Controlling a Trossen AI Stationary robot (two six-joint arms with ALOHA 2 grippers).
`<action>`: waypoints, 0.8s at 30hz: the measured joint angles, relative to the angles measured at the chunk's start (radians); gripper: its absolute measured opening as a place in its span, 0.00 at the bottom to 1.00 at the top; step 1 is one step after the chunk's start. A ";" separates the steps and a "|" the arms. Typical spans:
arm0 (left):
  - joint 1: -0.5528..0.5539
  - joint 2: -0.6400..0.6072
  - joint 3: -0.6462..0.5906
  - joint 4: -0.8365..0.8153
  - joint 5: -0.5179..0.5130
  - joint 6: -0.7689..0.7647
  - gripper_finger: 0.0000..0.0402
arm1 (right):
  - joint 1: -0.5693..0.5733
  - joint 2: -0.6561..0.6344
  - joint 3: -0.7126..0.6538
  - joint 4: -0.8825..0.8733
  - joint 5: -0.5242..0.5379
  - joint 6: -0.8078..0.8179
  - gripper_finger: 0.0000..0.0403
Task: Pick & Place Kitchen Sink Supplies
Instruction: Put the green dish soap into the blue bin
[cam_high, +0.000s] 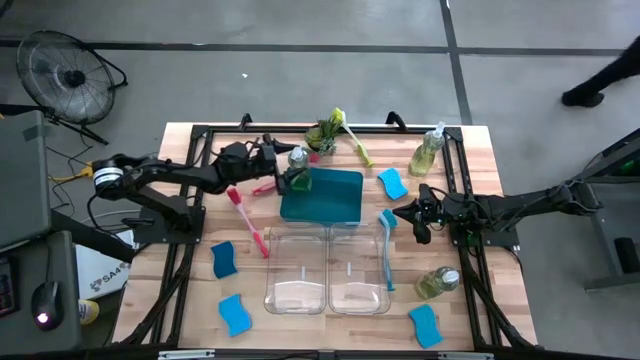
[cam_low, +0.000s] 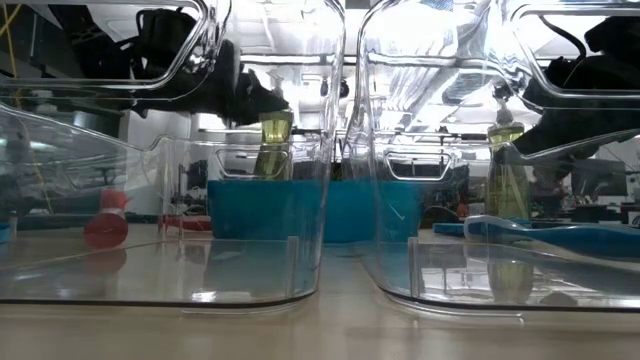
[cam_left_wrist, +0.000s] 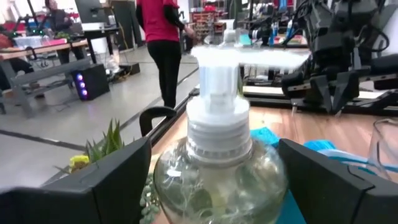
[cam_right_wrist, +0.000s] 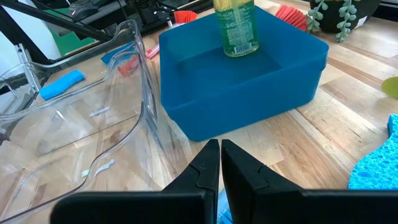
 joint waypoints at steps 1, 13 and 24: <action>0.000 -0.006 0.000 0.000 0.005 0.000 0.86 | 0.000 0.000 0.000 0.000 0.000 0.000 0.03; 0.000 -0.189 0.000 -0.071 0.155 0.021 0.86 | 0.000 0.000 0.000 0.000 0.000 0.000 0.03; 0.000 -0.572 -0.001 -0.459 0.204 0.082 0.86 | 0.000 0.000 0.000 0.000 0.000 0.000 0.03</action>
